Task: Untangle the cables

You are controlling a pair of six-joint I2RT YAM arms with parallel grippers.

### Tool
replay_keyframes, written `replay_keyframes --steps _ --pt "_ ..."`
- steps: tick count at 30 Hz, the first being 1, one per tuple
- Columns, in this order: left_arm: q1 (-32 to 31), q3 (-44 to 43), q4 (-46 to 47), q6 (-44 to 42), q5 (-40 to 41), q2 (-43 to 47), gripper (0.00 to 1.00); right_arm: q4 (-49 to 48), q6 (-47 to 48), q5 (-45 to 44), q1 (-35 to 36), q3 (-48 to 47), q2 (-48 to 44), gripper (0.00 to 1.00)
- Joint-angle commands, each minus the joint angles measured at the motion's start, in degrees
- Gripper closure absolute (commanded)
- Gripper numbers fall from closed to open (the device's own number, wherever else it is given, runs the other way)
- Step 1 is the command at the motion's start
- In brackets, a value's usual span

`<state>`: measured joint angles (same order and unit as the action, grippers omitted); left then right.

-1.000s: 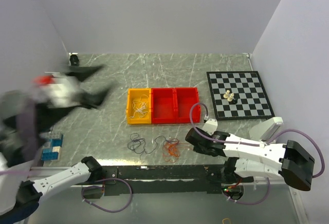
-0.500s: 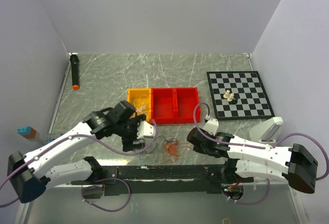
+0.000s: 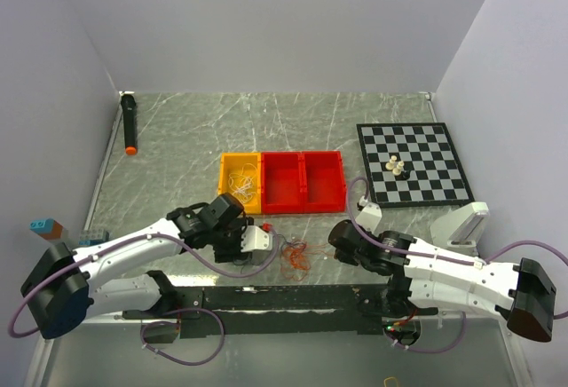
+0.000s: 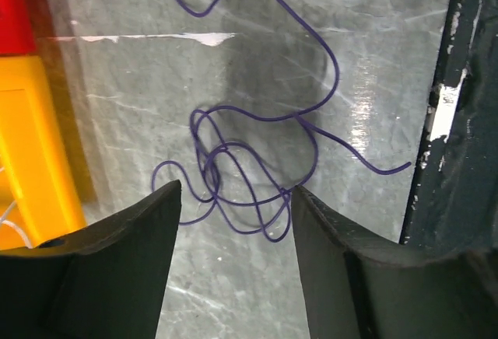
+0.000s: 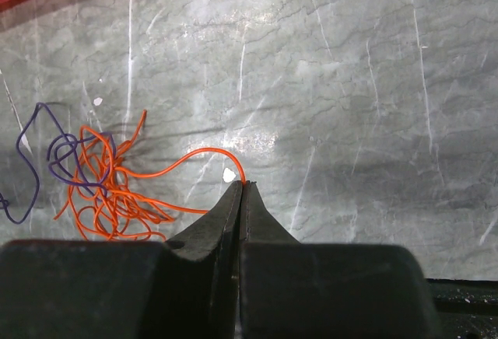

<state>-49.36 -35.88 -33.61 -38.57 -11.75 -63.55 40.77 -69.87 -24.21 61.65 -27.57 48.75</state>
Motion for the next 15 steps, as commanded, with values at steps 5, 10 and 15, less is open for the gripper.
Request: replay_keyframes --steps 5,10,15 --pt "-0.38 4.14 0.82 -3.79 -1.53 0.18 0.50 0.97 -1.06 -1.02 0.58 0.24 -1.20 1.00" --pt "-0.38 5.03 5.73 -3.45 2.78 0.97 0.78 1.06 -1.06 -1.19 0.67 0.50 -2.08 1.00" --pt "-0.30 2.49 9.43 -1.08 5.94 1.93 0.99 1.68 -0.89 -1.63 0.67 -0.11 -1.82 1.00"
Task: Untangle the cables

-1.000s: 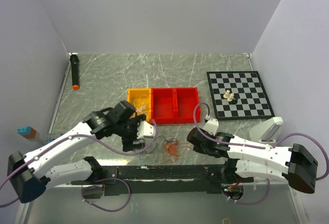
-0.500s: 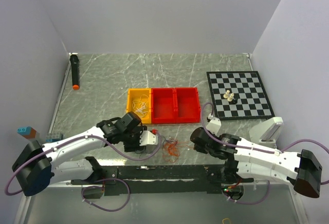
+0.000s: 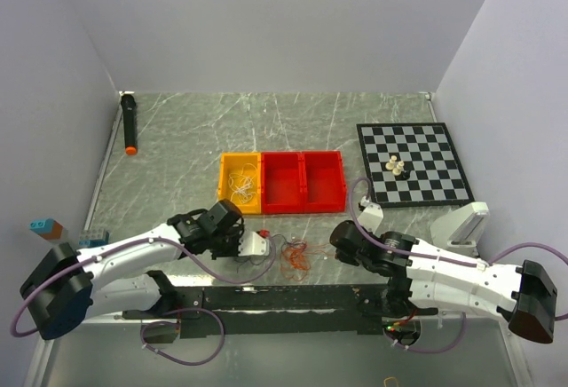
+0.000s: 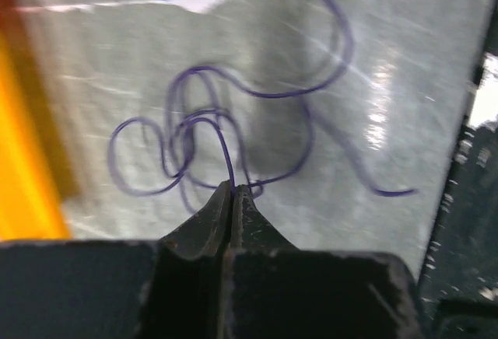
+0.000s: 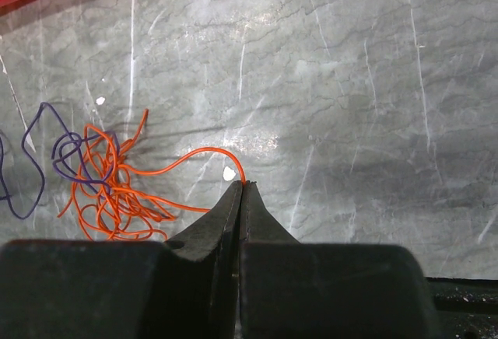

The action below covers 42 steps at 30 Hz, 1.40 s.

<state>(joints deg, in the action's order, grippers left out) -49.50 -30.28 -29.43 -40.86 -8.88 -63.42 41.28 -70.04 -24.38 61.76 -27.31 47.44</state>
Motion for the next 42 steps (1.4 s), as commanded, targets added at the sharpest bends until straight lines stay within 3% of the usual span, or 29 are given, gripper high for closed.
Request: replay_keyframes --steps 1,5,10,17,20,29,42 --pt "0.10 -4.51 4.56 1.40 3.35 2.07 0.99 1.17 -0.80 -1.55 0.56 -0.29 -0.59 1.00" --pt "0.89 -15.30 -3.68 5.60 1.95 3.12 0.99 1.35 -0.80 -1.37 0.47 0.15 -0.42 1.00" --pt "1.59 -40.68 -14.58 10.36 0.18 3.04 0.99 -0.84 0.43 -0.67 0.47 0.94 1.68 1.00" --pt "1.60 -65.32 -15.32 12.64 2.55 1.81 0.99 -3.83 1.92 0.65 0.64 0.33 8.36 1.00" --pt "1.68 -69.64 -9.01 13.97 4.83 2.94 0.99 -4.27 1.75 1.00 0.91 0.33 9.69 1.00" --pt "1.68 -68.76 18.07 10.10 12.40 7.44 0.99 -4.45 -0.09 2.23 2.66 1.20 13.38 1.00" --pt "1.59 -82.91 27.68 3.16 11.97 0.93 0.99 -6.03 -3.26 3.81 6.35 2.09 21.02 1.00"
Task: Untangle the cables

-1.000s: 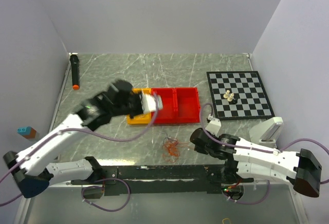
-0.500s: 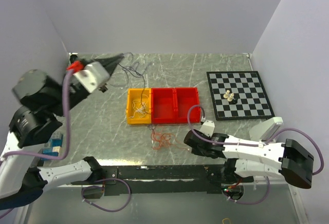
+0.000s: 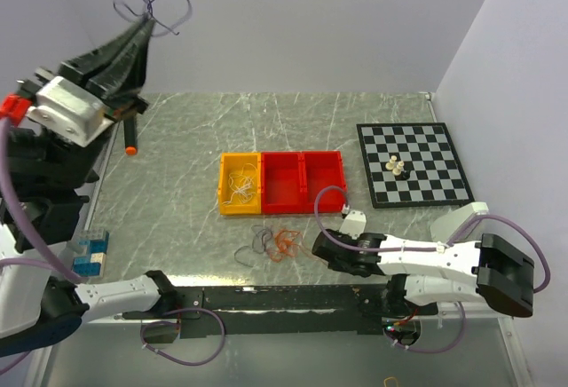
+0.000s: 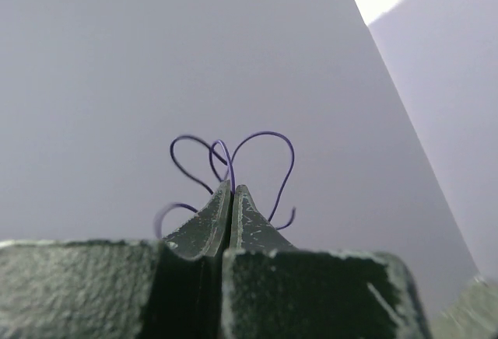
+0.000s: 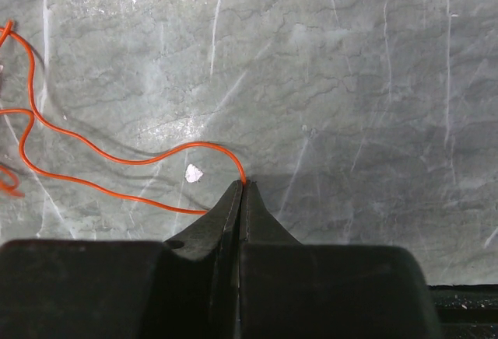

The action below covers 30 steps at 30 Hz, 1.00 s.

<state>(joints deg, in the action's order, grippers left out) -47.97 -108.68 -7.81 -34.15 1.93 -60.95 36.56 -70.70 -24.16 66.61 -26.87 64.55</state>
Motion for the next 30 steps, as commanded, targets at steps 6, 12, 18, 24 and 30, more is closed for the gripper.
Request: replay_keyframes --steps 6,12,18,24,30 --pt "0.15 -1.82 -3.86 -1.63 -2.45 -1.29 0.97 -0.70 -3.74 2.37 2.73 0.86 3.22 1.00" --pt "0.15 18.21 -10.64 2.68 -6.14 2.93 0.99 -1.31 -4.89 -2.02 5.19 3.49 -8.02 1.00" --pt "0.15 36.51 -11.52 5.75 -9.14 -0.03 0.99 -1.14 -2.96 -5.10 6.08 5.95 -22.70 1.00" --pt "0.07 40.04 -10.82 9.27 -10.29 -10.92 0.99 -0.70 -1.37 -6.68 6.25 5.96 -30.71 1.00" --pt "1.38 39.25 -10.57 9.81 -8.96 -22.36 0.99 -0.43 -1.11 -7.48 6.60 5.08 -31.24 1.00"
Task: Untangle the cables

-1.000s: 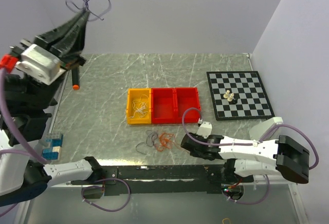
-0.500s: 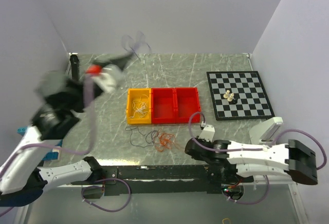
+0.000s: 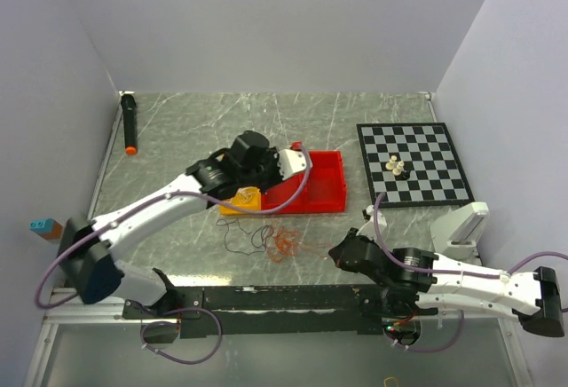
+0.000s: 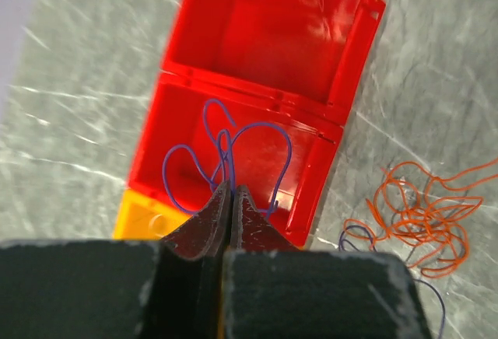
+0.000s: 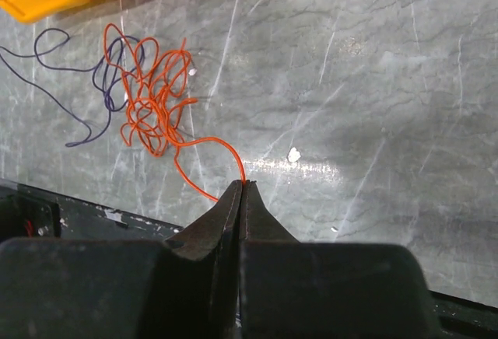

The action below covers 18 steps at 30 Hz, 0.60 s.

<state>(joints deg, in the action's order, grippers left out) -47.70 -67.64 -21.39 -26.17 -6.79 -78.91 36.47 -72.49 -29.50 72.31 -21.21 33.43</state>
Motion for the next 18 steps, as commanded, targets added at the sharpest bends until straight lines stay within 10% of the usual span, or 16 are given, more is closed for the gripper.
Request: replay_keyframes --steps 1,6,10,18 --pt "1.56 -1.54 3.97 1.74 -0.24 -5.80 0.99 -0.35 0.94 -2.23 0.90 -0.76 -0.03 1.00" --pt "2.09 -4.16 5.22 1.47 0.63 -12.74 0.95 -0.70 2.35 -2.23 1.08 -0.94 -0.91 1.00" --pt "3.31 -10.13 -0.31 3.23 -0.24 -17.50 0.45 0.53 2.09 -2.58 1.16 -0.76 -1.87 1.00" --pt "4.37 -6.64 -5.05 0.78 -4.81 -8.02 0.19 0.71 1.74 -2.23 1.16 -0.14 -2.06 1.00"
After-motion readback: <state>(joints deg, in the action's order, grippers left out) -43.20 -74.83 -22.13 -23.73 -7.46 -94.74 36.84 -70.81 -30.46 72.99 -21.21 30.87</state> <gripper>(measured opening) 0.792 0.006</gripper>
